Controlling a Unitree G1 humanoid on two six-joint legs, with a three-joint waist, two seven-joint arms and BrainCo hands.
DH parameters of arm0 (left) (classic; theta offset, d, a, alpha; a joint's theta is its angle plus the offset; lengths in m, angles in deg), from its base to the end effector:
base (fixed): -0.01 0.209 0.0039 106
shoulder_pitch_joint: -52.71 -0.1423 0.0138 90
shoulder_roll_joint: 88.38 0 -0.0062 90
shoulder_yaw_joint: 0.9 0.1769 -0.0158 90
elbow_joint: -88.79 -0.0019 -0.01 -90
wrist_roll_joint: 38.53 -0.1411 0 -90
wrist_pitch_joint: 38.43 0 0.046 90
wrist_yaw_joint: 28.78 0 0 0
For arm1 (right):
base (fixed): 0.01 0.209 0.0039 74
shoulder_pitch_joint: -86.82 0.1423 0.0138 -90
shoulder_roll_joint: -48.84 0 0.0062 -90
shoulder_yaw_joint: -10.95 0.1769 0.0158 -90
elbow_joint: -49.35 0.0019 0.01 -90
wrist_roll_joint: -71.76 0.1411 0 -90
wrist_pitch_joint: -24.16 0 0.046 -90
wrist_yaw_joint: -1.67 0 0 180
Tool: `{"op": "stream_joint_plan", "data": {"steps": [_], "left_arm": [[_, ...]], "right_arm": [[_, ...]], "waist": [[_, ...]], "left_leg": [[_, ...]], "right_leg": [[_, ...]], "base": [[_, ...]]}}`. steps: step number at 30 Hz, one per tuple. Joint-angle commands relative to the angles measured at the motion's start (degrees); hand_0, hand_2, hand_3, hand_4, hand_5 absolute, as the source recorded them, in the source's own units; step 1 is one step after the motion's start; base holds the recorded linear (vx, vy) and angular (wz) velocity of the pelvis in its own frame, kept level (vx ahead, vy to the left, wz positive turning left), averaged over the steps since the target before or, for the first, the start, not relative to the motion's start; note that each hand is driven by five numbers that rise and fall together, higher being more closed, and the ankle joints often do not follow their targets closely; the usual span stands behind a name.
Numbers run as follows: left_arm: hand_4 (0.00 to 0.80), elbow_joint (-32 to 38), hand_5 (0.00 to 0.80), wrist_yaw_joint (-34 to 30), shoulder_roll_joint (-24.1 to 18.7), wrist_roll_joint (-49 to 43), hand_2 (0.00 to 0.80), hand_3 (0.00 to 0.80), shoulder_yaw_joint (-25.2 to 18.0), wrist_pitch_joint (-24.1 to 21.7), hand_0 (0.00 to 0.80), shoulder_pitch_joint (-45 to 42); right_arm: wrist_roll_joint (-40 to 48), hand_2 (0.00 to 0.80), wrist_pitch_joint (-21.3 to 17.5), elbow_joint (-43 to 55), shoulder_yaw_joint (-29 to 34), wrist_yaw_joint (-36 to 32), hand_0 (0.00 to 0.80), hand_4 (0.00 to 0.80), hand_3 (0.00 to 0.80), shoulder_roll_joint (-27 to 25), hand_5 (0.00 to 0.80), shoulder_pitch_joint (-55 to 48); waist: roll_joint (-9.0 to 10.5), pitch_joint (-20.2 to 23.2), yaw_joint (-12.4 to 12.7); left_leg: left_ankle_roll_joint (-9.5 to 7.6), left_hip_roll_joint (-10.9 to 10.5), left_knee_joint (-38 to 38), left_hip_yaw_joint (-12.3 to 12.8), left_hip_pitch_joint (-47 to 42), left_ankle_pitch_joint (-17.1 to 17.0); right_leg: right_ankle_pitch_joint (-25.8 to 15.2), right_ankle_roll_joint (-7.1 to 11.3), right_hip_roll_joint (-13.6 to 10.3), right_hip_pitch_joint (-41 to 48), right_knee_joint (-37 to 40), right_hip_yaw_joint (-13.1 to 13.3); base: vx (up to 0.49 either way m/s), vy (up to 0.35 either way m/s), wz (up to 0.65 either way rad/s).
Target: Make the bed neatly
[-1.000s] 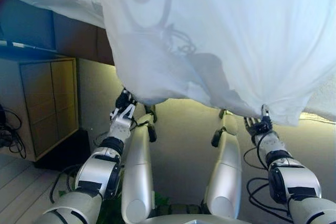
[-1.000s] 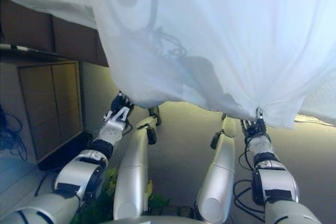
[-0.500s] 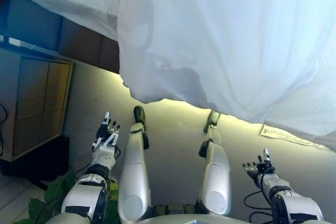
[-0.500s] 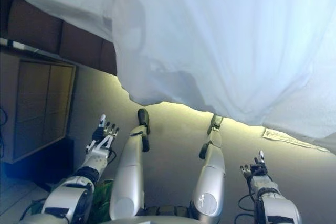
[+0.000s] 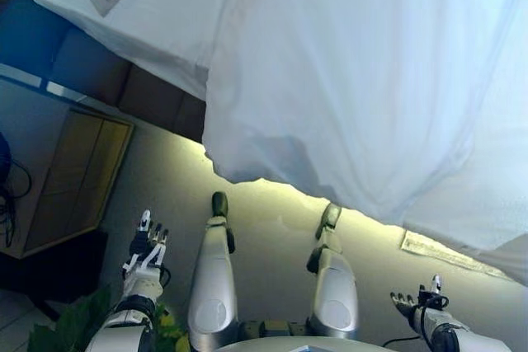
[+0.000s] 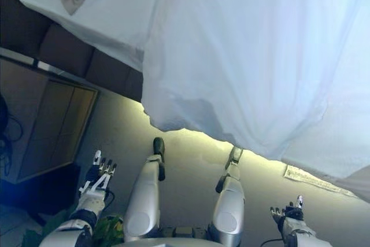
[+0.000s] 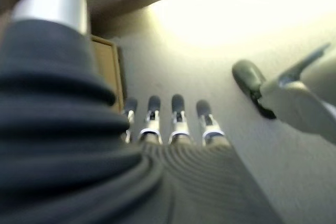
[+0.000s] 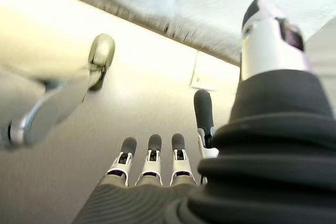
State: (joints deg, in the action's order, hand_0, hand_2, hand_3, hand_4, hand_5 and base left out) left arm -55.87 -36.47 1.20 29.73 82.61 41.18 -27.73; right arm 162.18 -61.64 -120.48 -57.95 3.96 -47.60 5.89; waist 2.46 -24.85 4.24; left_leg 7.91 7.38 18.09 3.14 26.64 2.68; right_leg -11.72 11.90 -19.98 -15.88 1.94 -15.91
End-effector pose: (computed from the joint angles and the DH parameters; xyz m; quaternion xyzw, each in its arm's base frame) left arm 0.1760 0.2559 -0.0530 -0.4128 0.1481 0.2746 0.8557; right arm 0.0991 -0.2936 -0.0830 0.5733 0.2328 -0.5403 0.5702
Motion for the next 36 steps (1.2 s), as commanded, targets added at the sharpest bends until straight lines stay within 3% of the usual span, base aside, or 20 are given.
{"op": "stream_joint_plan", "data": {"steps": [1,4,8,12,15,19,24,28,36], "left_arm": [[0.000,5.72,0.000,-4.50,0.04,1.15,0.000,0.000,-0.04,-2.71,0.000,-2.01],[0.000,13.01,0.000,-8.10,-0.26,2.12,0.000,0.000,1.68,-0.95,0.000,-3.00],[0.000,22.67,0.000,-9.58,-1.34,4.34,0.000,0.000,3.51,4.01,0.000,-3.16],[0.000,24.99,0.000,-13.16,-0.15,5.33,0.000,0.000,5.78,5.78,0.000,-3.12],[0.000,23.86,0.000,-16.52,0.69,6.79,0.000,0.000,8.29,6.28,0.000,-1.32],[0.000,21.96,0.000,-27.83,3.24,14.31,0.000,0.000,11.42,11.06,0.000,2.66],[0.000,17.61,0.000,-37.82,3.92,19.08,0.000,0.000,12.00,13.71,0.000,7.95],[0.000,17.03,0.000,-41.88,4.86,19.49,0.000,0.000,13.21,13.94,0.000,11.52],[0.000,14.00,0.000,-42.23,2.69,17.19,0.000,0.000,17.04,18.41,0.000,23.11]], "right_arm": [[0.06,0.000,-5.30,2.16,4.14,3.04,0.000,0.000,0.000,-2.32,0.000,-3.46],[1.10,0.000,-8.04,3.89,5.29,6.27,0.000,0.000,0.000,-2.19,0.000,-2.74],[-3.70,0.000,-15.98,12.35,3.73,7.92,0.000,0.000,0.000,-0.35,0.000,-1.69],[-11.20,0.000,-21.49,27.31,-0.58,11.88,0.000,0.000,0.000,4.22,0.000,-3.81],[-12.03,0.000,-22.03,31.50,-3.67,7.36,0.000,0.000,0.000,4.72,0.000,-4.00],[-12.09,0.000,-18.97,38.70,-12.08,-7.34,0.000,0.000,0.000,4.83,0.000,-3.06],[-9.02,0.000,-14.26,38.18,-18.15,-26.96,0.000,0.000,0.000,3.33,0.000,-0.30],[-12.70,0.000,-12.06,41.19,-21.91,-31.46,0.000,0.000,0.000,2.63,0.000,5.08],[-17.79,0.000,-7.51,40.88,-29.72,-35.49,0.000,0.000,0.000,-0.42,0.000,20.55]], "waist": [[-2.88,4.35,2.58],[-2.73,6.51,3.93],[-2.42,8.53,4.04],[-2.42,9.59,1.99],[-2.63,9.21,0.74],[-2.47,6.79,-1.54],[-0.89,2.56,-2.94],[-0.20,-1.12,-3.19],[0.93,-4.94,-1.90]], "left_leg": [[0.27,1.02,-9.99,1.04,-3.70,-6.48],[0.34,1.49,-11.99,1.15,-6.43,-6.47],[0.25,1.73,-13.69,1.49,-9.64,-6.54],[-0.23,1.67,-14.37,2.21,-12.23,-6.17],[-0.52,1.68,-14.57,2.66,-12.50,-6.19],[-0.91,1.72,-13.72,2.93,-11.16,-6.11],[-1.00,2.26,-11.61,2.97,-6.34,-6.60],[-0.84,1.43,-7.27,1.35,0.13,-6.84],[-0.93,0.34,-1.71,0.03,11.52,-7.77]], "right_leg": [[-1.52,2.95,-3.19,2.63,-0.97,-0.95],[-1.21,2.98,-2.77,4.94,-0.31,-1.71],[-0.60,2.69,-2.37,6.99,-0.46,-1.66],[0.25,2.41,-2.36,7.46,-1.51,-0.39],[0.40,2.40,-2.28,6.74,-1.88,0.54],[0.13,2.21,-2.33,3.72,-2.82,2.38],[-0.19,1.93,-1.75,-0.95,-4.58,3.23],[-0.27,1.60,-2.28,-6.70,-8.87,3.24],[0.29,1.16,-2.47,-15.62,-13.96,3.49]], "base": [[0.063,-0.088,0.08],[0.075,-0.112,0.11],[0.092,-0.053,0.08],[0.096,0.035,0.00],[-0.006,0.036,0.00],[-0.051,0.023,-0.05],[-0.090,-0.051,-0.14],[-0.103,-0.015,-0.06],[-0.068,-0.008,0.04]]}}
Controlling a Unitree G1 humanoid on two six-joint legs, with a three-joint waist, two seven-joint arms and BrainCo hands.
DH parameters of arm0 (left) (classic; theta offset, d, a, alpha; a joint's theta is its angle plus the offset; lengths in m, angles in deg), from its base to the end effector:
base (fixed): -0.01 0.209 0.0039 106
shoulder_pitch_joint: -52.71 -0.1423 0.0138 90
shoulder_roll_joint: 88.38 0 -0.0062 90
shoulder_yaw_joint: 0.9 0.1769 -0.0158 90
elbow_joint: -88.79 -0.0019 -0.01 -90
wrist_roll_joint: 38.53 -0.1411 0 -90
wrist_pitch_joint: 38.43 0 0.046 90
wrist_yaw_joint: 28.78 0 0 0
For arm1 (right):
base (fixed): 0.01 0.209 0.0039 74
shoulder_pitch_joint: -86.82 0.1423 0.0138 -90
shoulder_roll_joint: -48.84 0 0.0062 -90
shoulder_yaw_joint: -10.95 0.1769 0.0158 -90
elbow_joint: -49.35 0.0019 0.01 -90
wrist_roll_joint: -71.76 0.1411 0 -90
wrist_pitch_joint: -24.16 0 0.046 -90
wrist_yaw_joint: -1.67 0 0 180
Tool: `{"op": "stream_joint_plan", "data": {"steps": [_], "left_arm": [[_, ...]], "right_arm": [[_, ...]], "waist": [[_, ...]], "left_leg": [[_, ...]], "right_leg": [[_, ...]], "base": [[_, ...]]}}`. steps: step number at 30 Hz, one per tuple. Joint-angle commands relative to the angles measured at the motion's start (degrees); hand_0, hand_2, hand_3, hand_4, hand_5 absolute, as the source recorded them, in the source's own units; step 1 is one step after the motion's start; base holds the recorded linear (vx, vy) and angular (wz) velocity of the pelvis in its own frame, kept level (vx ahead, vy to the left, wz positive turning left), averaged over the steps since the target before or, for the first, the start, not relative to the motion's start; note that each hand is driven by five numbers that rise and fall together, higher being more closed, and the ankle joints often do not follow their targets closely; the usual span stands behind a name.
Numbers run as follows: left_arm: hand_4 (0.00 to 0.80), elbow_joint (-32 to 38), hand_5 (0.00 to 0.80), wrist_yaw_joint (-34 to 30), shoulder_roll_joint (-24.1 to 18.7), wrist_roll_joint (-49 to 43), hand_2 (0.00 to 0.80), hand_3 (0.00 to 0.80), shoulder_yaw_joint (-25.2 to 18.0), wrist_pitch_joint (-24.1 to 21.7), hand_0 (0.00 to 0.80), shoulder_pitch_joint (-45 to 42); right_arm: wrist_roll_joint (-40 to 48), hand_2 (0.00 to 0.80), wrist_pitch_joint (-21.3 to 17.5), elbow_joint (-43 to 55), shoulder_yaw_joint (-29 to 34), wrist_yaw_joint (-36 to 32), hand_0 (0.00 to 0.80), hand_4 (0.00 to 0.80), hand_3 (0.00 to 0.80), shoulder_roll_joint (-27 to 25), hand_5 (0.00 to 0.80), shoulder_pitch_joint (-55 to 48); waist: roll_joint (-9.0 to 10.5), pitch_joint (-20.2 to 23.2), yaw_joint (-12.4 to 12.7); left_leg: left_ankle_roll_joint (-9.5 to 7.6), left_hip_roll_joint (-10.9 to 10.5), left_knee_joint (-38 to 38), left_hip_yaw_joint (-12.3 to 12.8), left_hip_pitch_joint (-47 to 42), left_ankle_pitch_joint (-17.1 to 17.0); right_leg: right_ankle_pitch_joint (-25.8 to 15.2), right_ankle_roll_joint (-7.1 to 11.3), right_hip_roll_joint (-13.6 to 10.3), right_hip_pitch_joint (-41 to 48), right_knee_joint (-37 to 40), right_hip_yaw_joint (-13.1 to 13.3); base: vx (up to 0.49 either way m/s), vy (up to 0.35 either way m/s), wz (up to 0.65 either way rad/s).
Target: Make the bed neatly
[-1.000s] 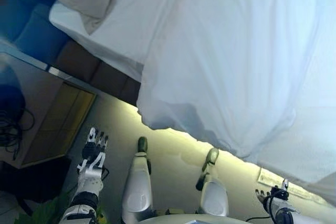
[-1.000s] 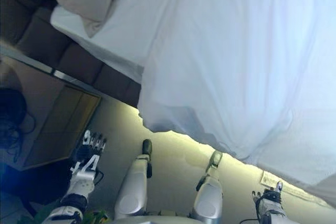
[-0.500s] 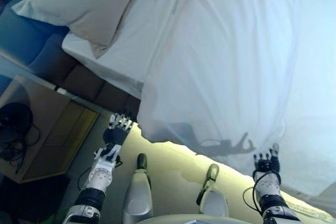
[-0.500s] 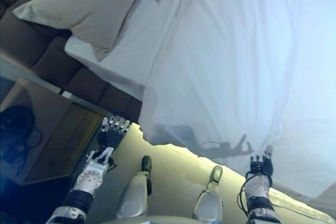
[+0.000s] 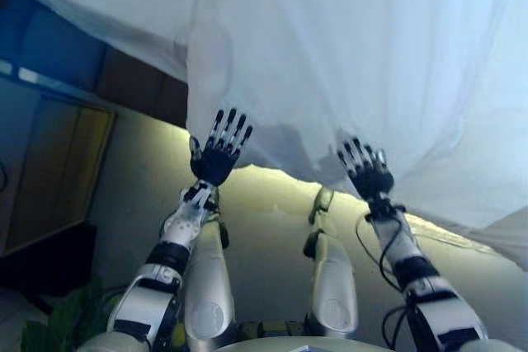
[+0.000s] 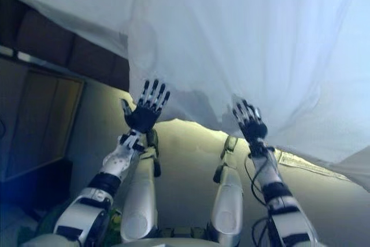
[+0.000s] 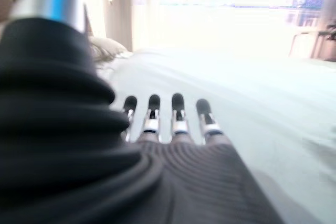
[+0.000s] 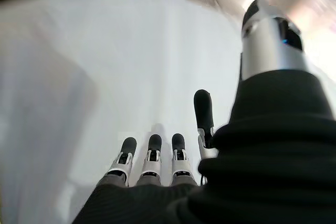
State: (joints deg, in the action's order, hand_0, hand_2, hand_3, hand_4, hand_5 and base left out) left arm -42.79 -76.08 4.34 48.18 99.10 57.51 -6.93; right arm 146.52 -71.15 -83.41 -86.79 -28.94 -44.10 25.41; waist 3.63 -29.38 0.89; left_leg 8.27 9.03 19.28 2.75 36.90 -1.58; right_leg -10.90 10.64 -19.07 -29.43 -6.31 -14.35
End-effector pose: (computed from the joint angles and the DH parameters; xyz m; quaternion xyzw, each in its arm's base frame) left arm 0.2921 0.1571 0.0427 -0.5693 -0.0657 -0.3349 0.7479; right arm 0.2876 -0.2038 0.0443 0.4342 -0.0415 0.1587 0.8857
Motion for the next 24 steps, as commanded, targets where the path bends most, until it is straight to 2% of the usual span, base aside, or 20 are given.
{"op": "stream_joint_plan", "data": {"steps": [1,5,10,13,14,15,16,18,21,23,24], "left_arm": [[0.000,0.77,0.000,-2.78,-0.62,-1.16,0.000,0.000,0.80,2.42,0.000,2.93],[0.000,0.38,0.000,-5.48,-1.44,-0.30,0.000,0.000,3.24,3.87,0.000,7.05],[0.000,0.06,0.000,-7.16,-1.31,-0.35,0.000,0.000,4.98,4.38,0.000,9.28],[0.000,-0.44,0.000,-7.76,-1.57,-1.63,0.000,0.000,6.23,3.94,0.000,9.77],[0.000,-0.74,0.000,-7.43,-1.59,-1.82,0.000,0.000,6.47,3.70,0.000,9.98],[0.000,-1.08,0.000,-7.19,-1.94,-1.27,0.000,0.000,6.87,3.43,0.000,10.64],[0.000,-1.53,0.000,-6.87,-2.26,-0.99,0.000,0.000,6.83,3.48,0.000,11.11],[0.000,-3.02,0.000,-6.43,-3.19,-2.63,0.000,0.000,6.96,3.55,0.000,13.26],[0.000,-6.18,0.000,-3.80,-5.35,-10.25,0.000,0.000,8.66,1.79,0.000,16.67],[0.000,-7.56,0.000,-0.70,-6.41,-11.32,0.000,0.000,9.75,0.88,0.000,18.92],[0.000,-8.54,0.000,3.77,-7.68,-10.96,0.000,0.000,9.81,0.48,0.000,20.82]], "right_arm": [[-2.29,0.000,2.51,3.42,-1.16,-3.04,0.000,0.000,0.000,-4.18,0.000,1.91],[-0.10,0.000,5.32,1.69,-3.99,-4.99,0.000,0.000,0.000,-5.95,0.000,9.16],[1.32,0.000,6.74,0.53,-4.82,-3.18,0.000,0.000,0.000,-6.72,0.000,13.22],[-0.66,0.000,6.60,-0.74,-4.75,-2.33,0.000,0.000,0.000,-7.70,0.000,13.83],[-1.16,0.000,6.49,-1.53,-4.73,-2.06,0.000,0.000,0.000,-8.06,0.000,13.86],[-1.70,0.000,6.45,-2.62,-4.45,-1.96,0.000,0.000,0.000,-8.70,0.000,14.27],[-1.99,0.000,6.69,-3.73,-4.23,-2.06,0.000,0.000,0.000,-9.34,0.000,14.51],[-2.18,0.000,6.82,-6.89,-3.83,-2.05,0.000,0.000,0.000,-10.84,0.000,16.19],[-0.77,0.000,7.53,-10.82,-3.75,-0.24,0.000,0.000,0.000,-12.93,0.000,19.34],[-0.65,0.000,7.67,-13.02,-3.67,1.09,0.000,0.000,0.000,-13.87,0.000,20.89],[0.06,0.000,7.78,-15.13,-3.24,2.76,0.000,0.000,0.000,-14.94,0.000,22.19]], "waist": [[-0.33,-0.41,1.51],[-1.13,-0.41,2.18],[-1.91,-0.41,2.23],[-2.36,-0.41,1.89],[-2.56,-0.41,1.79],[-2.76,-0.41,1.49],[-3.05,-0.41,1.41],[-3.46,-0.41,1.02],[-3.84,-0.41,0.18],[-4.02,-0.41,-0.22],[-4.26,-0.41,-0.47]], "left_leg": [[-1.28,-1.31,-2.45,0.27,2.04,-3.49],[-1.17,-1.30,-0.83,-0.40,7.44,-3.94],[-0.88,-1.37,0.20,-0.54,11.74,-4.27],[-1.08,-1.72,2.47,-1.12,15.27,-3.69],[-0.76,-1.55,3.70,-1.59,15.77,-2.03],[-1.21,-1.57,4.62,-1.28,18.13,-3.09],[-0.73,-1.23,5.84,-1.67,18.26,-1.01],[-0.74,-1.13,7.52,-1.73,20.96,-0.54],[-0.53,-0.80,10.42,-1.83,25.08,0.00],[-0.48,-0.49,11.38,-1.74,26.88,0.21],[-0.45,-0.09,12.20,-1.60,28.34,0.39]], "right_leg": [[-0.48,2.43,-3.42,-2.84,-6.08,1.96],[-0.77,2.69,-3.74,-7.74,-6.72,1.74],[-1.19,2.89,-3.98,-11.65,-6.58,1.91],[-1.16,2.68,-3.94,-15.33,-8.07,2.76],[0.10,3.10,-3.68,-16.00,-9.22,3.51],[-0.90,2.50,-3.77,-18.42,-10.03,3.65],[0.90,3.12,-3.45,-18.83,-11.38,4.68],[1.14,2.96,-3.48,-21.49,-12.76,5.59],[1.42,2.60,-3.00,-25.66,-15.05,6.82],[1.51,2.47,-2.76,-27.56,-15.83,7.24],[1.69,2.38,-2.75,-29.11,-16.64,7.59]], "base": [[-0.002,-0.011,0.05],[-0.004,-0.002,0.04],[-0.009,0.043,-0.01],[0.012,0.059,-0.08],[-0.021,0.076,-0.11],[0.073,0.070,-0.11],[-0.002,0.084,-0.11],[0.017,0.063,-0.12],[-0.031,0.088,-0.09],[-0.018,0.104,-0.07],[-0.018,0.095,-0.09]]}}
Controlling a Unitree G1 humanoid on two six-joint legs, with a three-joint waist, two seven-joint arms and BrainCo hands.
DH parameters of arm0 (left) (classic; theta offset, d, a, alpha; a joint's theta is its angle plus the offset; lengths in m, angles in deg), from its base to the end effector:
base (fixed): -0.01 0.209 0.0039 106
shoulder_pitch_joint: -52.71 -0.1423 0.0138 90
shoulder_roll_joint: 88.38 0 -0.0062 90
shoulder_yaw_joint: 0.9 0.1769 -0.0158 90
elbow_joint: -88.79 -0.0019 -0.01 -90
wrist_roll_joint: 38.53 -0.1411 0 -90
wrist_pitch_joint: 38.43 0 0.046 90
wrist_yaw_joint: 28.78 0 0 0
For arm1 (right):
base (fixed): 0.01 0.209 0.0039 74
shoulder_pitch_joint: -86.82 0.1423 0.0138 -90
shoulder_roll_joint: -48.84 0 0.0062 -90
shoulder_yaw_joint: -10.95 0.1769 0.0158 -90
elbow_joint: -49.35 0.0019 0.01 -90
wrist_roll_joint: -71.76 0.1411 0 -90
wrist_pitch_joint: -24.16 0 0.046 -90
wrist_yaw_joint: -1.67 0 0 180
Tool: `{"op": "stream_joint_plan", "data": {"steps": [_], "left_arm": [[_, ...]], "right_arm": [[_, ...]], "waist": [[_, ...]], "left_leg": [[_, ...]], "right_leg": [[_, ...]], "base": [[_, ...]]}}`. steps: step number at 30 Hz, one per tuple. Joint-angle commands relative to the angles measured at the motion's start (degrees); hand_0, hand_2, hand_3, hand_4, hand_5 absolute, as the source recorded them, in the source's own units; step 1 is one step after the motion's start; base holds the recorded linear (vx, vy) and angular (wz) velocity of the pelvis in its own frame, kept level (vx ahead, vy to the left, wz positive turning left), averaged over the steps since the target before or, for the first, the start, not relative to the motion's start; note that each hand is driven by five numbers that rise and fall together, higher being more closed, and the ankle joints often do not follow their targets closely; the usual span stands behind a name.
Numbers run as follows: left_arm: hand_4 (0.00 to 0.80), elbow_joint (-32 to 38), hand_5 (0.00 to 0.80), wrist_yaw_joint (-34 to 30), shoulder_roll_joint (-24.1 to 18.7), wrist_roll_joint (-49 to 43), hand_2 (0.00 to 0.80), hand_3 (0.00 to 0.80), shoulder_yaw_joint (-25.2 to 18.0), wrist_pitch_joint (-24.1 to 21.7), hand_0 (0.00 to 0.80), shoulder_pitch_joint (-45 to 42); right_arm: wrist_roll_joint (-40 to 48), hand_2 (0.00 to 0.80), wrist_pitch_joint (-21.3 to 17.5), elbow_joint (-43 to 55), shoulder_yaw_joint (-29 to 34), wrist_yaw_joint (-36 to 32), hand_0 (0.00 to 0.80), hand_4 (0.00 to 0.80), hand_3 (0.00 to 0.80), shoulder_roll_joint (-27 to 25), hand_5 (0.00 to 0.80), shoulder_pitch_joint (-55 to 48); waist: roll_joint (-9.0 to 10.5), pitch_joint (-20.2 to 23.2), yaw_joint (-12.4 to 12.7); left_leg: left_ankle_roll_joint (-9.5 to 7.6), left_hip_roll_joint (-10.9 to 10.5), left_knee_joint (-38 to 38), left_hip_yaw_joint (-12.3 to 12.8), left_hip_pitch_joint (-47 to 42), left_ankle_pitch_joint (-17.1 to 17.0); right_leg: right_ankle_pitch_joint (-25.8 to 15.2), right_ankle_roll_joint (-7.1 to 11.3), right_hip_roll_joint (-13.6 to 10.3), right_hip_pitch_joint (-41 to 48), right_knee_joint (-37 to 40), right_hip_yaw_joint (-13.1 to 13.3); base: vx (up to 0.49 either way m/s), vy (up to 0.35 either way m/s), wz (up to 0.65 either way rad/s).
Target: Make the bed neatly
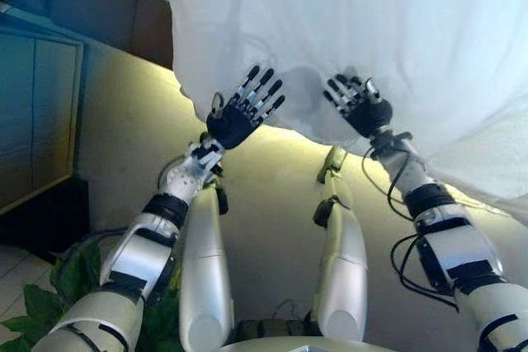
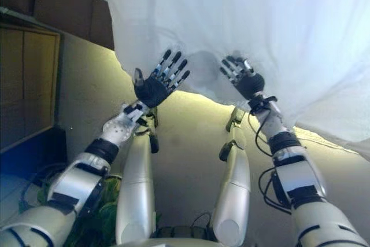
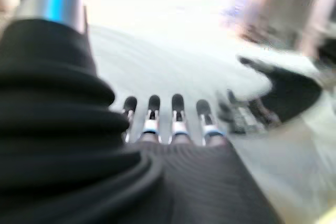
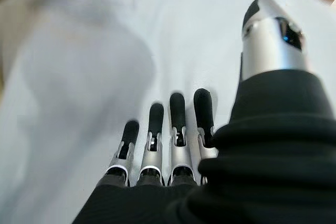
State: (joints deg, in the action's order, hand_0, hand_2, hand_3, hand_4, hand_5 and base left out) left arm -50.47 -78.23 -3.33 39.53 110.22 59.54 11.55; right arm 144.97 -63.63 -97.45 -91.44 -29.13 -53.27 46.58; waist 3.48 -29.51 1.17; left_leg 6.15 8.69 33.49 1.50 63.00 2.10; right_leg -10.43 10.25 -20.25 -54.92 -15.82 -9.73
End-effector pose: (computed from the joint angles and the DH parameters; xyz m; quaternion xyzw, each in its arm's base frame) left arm 0.3397 0.1587 0.1133 -0.3836 -0.0264 -0.4545 0.8035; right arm 0.3394 -0.2287 0.1250 0.3451 -0.0376 0.1926 0.9178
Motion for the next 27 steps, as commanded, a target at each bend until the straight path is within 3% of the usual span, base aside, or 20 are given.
{"op": "stream_joint_plan", "data": {"steps": [1,7,8,13,19,21,27], "left_arm": [[0.000,-1.32,0.000,7.94,-0.94,-1.68,0.000,0.000,-1.20,-1.24,0.000,3.46],[0.000,-4.68,0.000,22.33,-6.57,-5.05,0.000,0.000,1.14,-2.35,0.000,7.14],[0.000,-5.60,0.000,27.30,-7.32,-6.15,0.000,0.000,1.16,-3.50,0.000,7.08],[0.000,-11.27,0.000,39.20,-7.95,-5.06,0.000,0.000,-3.66,-7.11,0.000,7.26],[0.000,-11.75,0.000,39.77,-6.91,-6.52,0.000,0.000,-7.28,-10.84,0.000,1.84],[0.000,-11.38,0.000,38.39,-6.98,-6.06,0.000,0.000,-9.11,-12.06,0.000,-3.02],[0.000,-9.30,0.000,36.27,-5.56,-3.62,0.000,0.000,-12.91,-13.81,0.000,-13.95]], "right_arm": [[1.75,0.000,0.53,-2.43,1.93,3.41,0.000,0.000,0.000,-6.45,0.000,1.80],[0.95,0.000,-1.04,-6.56,4.24,10.78,0.000,0.000,0.000,-10.46,0.000,2.67],[0.87,0.000,-0.97,-7.39,4.78,12.20,0.000,0.000,0.000,-11.73,0.000,2.55],[-0.34,0.000,0.61,-11.40,7.30,16.74,0.000,0.000,0.000,-15.16,0.000,1.76],[0.51,0.000,0.36,-14.93,11.77,20.93,0.000,0.000,0.000,-16.16,0.000,-5.04],[1.02,0.000,0.05,-15.83,13.49,20.78,0.000,0.000,0.000,-16.79,0.000,-9.17],[2.99,0.000,-1.41,-17.35,18.59,19.65,0.000,0.000,0.000,-17.28,0.000,-19.62]], "waist": [[-4.30,-0.28,-0.89],[-5.92,-0.28,-1.66],[-6.43,-0.28,-1.99],[-7.93,-0.28,-3.02],[-8.96,-0.28,-3.05],[-9.61,-0.28,-2.65],[-11.82,-0.28,-2.02]], "left_leg": [[1.61,0.49,-1.63,-0.25,2.93,-3.08],[1.29,0.57,0.42,0.28,6.39,-2.35],[1.33,0.56,0.42,0.59,6.71,-2.46],[1.80,0.91,0.57,1.88,6.97,-2.53],[1.22,0.26,-1.38,2.93,7.27,-5.12],[1.77,0.25,-1.34,2.56,5.37,-3.62],[1.57,-0.55,-2.69,3.14,1.75,-3.36]], "right_leg": [[1.37,2.73,-1.66,-4.40,-7.55,3.14],[0.83,2.72,-2.10,-8.34,-8.92,4.21],[0.65,2.71,-2.10,-8.96,-8.84,4.43],[1.50,2.37,-2.27,-10.71,-9.61,5.94],[-0.13,1.59,-2.89,-11.86,-8.00,5.90],[1.60,2.19,-2.90,-10.34,-8.47,6.59],[2.44,2.07,-3.88,-7.98,-8.00,7.33]], "base": [[-0.015,0.102,-0.12],[-0.004,0.090,-0.12],[0.000,0.159,-0.11],[-0.001,0.147,-0.07],[-0.023,0.030,-0.01],[0.032,0.011,0.00],[-0.001,0.041,0.02]]}}
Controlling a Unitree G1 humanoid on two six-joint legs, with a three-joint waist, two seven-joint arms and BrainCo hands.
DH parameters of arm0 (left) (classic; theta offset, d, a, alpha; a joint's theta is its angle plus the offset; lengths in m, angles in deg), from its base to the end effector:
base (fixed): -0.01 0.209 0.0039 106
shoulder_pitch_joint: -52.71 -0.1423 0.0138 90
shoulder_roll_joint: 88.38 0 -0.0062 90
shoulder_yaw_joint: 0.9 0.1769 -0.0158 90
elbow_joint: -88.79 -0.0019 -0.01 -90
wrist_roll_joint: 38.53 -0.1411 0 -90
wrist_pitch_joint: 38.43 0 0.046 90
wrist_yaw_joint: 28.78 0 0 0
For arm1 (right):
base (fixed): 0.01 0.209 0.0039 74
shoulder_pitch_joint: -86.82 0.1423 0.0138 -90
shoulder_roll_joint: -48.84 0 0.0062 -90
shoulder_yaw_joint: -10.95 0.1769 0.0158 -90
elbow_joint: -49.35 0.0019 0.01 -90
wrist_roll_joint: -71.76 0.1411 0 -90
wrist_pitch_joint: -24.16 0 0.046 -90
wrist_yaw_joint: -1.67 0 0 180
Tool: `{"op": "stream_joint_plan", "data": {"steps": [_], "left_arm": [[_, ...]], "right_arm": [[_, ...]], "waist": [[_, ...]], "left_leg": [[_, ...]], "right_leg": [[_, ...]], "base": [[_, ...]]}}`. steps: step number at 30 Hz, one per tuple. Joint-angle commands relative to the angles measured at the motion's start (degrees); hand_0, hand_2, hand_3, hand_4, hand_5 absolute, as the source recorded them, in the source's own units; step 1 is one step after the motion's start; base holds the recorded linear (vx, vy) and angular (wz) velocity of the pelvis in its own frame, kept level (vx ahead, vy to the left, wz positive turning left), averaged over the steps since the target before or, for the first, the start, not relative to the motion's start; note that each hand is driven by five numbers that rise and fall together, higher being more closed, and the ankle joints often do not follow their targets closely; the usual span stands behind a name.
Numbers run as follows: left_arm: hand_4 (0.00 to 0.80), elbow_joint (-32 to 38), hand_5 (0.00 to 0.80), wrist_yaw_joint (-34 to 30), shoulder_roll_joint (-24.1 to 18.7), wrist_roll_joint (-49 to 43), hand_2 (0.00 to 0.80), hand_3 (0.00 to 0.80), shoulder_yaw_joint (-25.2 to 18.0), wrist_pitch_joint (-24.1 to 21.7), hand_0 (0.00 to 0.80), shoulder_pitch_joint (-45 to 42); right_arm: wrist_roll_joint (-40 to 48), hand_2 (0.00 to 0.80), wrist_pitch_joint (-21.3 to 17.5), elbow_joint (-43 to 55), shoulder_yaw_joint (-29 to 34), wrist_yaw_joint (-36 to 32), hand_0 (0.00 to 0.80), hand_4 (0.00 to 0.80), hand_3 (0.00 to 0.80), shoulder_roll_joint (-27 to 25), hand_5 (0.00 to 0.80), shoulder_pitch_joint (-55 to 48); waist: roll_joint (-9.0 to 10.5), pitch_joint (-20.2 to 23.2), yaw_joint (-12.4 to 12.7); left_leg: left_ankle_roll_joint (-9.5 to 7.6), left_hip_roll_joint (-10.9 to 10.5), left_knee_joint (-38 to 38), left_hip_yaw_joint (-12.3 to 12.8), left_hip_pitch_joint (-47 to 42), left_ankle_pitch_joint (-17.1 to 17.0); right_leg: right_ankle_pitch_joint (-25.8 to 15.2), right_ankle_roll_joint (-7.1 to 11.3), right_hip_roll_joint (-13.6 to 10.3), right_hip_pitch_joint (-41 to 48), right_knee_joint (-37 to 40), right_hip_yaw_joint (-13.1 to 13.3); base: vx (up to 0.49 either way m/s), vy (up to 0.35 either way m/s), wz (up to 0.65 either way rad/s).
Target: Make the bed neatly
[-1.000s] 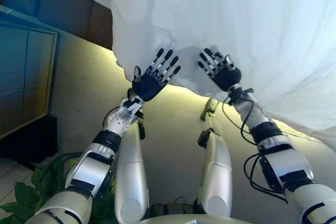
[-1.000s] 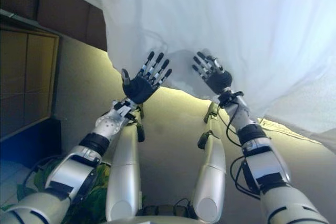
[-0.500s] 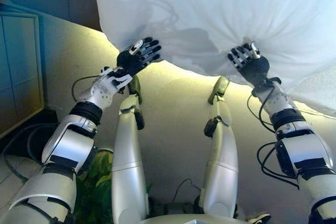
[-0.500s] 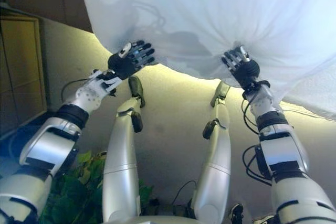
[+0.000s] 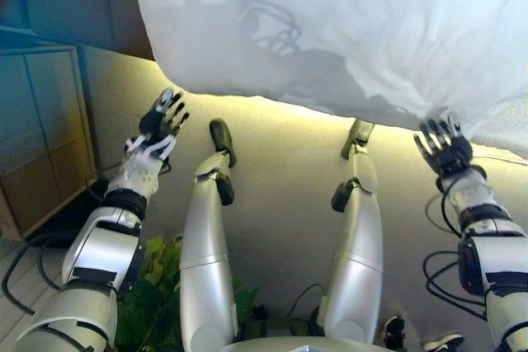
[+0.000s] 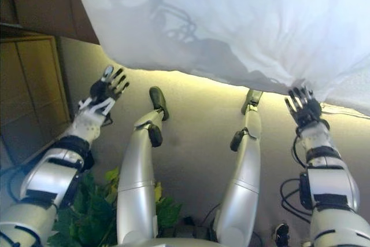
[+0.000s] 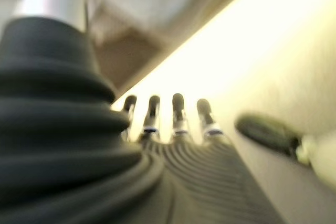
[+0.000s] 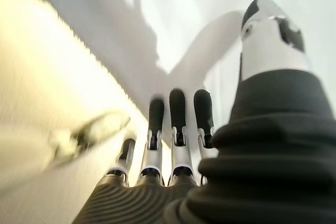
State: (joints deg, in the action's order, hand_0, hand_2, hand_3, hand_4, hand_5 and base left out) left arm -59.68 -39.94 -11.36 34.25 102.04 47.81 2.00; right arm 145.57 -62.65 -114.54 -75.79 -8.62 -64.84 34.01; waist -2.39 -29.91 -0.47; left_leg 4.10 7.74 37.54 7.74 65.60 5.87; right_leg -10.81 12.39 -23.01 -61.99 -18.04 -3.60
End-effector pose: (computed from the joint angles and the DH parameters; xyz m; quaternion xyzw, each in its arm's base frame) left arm 0.3056 0.2546 0.0697 -0.3252 0.0569 0.0507 0.9426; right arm 0.2549 -0.3484 0.0636 0.3858 0.0733 -0.2558 0.8834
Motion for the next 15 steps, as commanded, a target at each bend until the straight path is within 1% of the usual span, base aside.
{"op": "stream_joint_plan", "data": {"steps": [1,4,5,7,11,13,15], "left_arm": [[0.000,0.02,0.000,-2.53,2.81,2.70,0.000,0.000,-5.46,-1.91,0.000,-5.80],[0.000,0.85,0.000,-4.99,4.29,5.00,0.000,0.000,-7.37,-1.82,0.000,-10.06],[0.000,1.54,0.000,-5.96,4.92,5.81,0.000,0.000,-8.02,-1.92,0.000,-10.99],[0.000,3.25,0.000,-7.01,6.49,6.85,0.000,0.000,-8.66,-2.80,0.000,-13.21],[0.000,7.49,0.000,-6.50,8.34,5.02,0.000,0.000,-9.66,-5.88,0.000,-16.92],[0.000,9.52,0.000,-5.83,8.49,3.23,0.000,0.000,-10.06,-6.85,0.000,-18.01],[0.000,11.66,0.000,-5.34,8.80,2.21,0.000,0.000,-10.30,-7.27,0.000,-19.15]], "right_arm": [[2.57,0.000,-2.64,-0.39,3.63,-1.15,0.000,0.000,0.000,-5.48,0.000,-8.59],[3.12,0.000,-3.78,-0.41,5.25,-3.28,0.000,0.000,0.000,-4.06,0.000,-13.19],[3.25,0.000,-4.27,-0.30,5.90,-4.14,0.000,0.000,0.000,-3.50,0.000,-14.10],[3.54,0.000,-5.40,-0.02,6.93,-6.06,0.000,0.000,0.000,-2.45,0.000,-16.40],[2.99,0.000,-8.55,1.52,8.54,-9.84,0.000,0.000,0.000,0.37,0.000,-20.21],[1.60,0.000,-9.81,2.49,9.07,-11.51,0.000,0.000,0.000,1.64,0.000,-21.68],[0.06,0.000,-12.05,3.80,9.02,-12.46,0.000,0.000,0.000,3.82,0.000,-23.21]], "waist": [[-6.17,0.12,-0.35],[-6.44,0.12,-0.42],[-6.43,0.12,-0.56],[-6.36,0.12,-0.62],[-5.19,0.12,-0.57],[-4.33,0.12,-0.38],[-3.20,0.12,-0.10]], "left_leg": [[3.61,0.33,-7.09,-2.98,-1.69,-7.16],[3.55,0.27,-8.77,-2.38,-5.28,-7.32],[3.06,0.12,-9.93,-1.71,-5.45,-9.01],[3.03,-0.03,-11.63,-1.25,-8.85,-9.18],[3.31,-0.05,-15.24,-0.83,-16.91,-9.45],[3.33,-0.15,-16.56,-0.78,-20.52,-9.34],[3.34,-0.36,-17.89,-0.84,-24.57,-9.19]], "right_leg": [[2.88,-0.03,-1.27,-0.23,-5.48,1.21],[2.92,0.15,-1.68,2.86,-3.93,0.78],[1.27,-0.36,-2.12,3.03,-2.56,-0.01],[0.84,-0.09,-2.48,6.05,-0.85,-0.77],[-0.11,0.48,-3.11,14.49,2.68,-2.82],[-0.24,0.65,-3.00,18.49,3.67,-3.72],[-0.45,0.71,-2.81,23.35,4.88,-4.75]], "base": [[-0.011,0.039,0.07],[-0.029,0.004,0.06],[-0.070,-0.012,0.06],[-0.040,-0.033,0.07],[-0.008,-0.099,0.05],[-0.014,-0.134,0.04],[0.003,-0.196,0.08]]}}
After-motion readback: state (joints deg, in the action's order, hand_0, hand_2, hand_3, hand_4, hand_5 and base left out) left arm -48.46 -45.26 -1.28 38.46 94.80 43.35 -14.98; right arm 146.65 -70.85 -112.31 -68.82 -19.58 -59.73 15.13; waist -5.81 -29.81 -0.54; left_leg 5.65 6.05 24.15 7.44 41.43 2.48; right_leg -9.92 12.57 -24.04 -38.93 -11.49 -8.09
